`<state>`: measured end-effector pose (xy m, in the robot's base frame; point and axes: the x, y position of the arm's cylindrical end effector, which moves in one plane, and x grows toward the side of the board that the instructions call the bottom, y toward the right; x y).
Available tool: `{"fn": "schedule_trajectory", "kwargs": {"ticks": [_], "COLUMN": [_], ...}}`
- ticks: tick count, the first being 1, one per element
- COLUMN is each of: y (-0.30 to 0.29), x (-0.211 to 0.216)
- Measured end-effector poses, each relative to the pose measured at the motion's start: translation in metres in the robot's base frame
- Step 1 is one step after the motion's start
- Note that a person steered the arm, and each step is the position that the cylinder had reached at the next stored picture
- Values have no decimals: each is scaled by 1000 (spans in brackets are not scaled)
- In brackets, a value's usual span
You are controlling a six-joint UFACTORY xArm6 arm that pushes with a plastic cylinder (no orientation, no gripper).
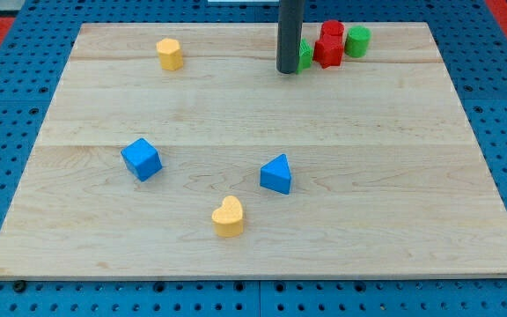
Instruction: Push the yellow heart into the blue triangle
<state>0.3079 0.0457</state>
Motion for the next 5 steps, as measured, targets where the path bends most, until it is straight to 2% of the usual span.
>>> {"fn": "schedule_trajectory", "kwargs": {"ticks": [1,2,3,4,5], "y": [-17,43,61,45,-5], "x": [74,93,169,272,311]}}
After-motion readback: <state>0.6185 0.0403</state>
